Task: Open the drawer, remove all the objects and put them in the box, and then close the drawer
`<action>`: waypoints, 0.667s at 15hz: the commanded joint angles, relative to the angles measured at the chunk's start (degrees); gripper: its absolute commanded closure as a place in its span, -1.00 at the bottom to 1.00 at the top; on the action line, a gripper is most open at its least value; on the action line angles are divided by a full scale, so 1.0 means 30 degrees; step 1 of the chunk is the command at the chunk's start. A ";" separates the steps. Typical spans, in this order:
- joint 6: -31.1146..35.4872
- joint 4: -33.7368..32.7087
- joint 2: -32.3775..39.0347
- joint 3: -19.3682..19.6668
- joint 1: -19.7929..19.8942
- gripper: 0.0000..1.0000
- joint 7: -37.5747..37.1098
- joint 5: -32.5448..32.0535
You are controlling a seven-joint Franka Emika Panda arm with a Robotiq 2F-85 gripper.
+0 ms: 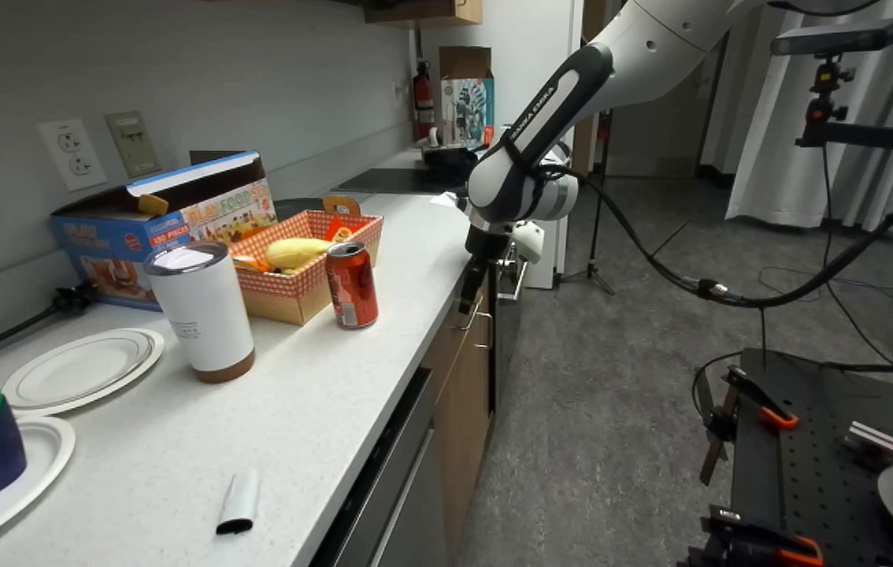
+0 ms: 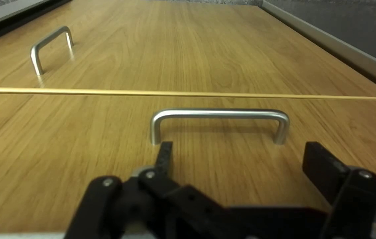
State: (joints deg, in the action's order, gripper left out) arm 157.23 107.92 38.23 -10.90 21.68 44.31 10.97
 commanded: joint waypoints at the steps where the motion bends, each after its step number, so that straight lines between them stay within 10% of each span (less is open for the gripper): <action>1: -0.0024 0.0024 0.0005 -0.0055 0.0059 -1.00 -0.0133 -0.0145; 10: -0.3298 0.3527 -0.4768 0.1338 -0.0613 -1.00 0.0159 -0.0927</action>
State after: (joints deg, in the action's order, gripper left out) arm 148.37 115.20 27.65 -8.36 21.22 44.34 8.04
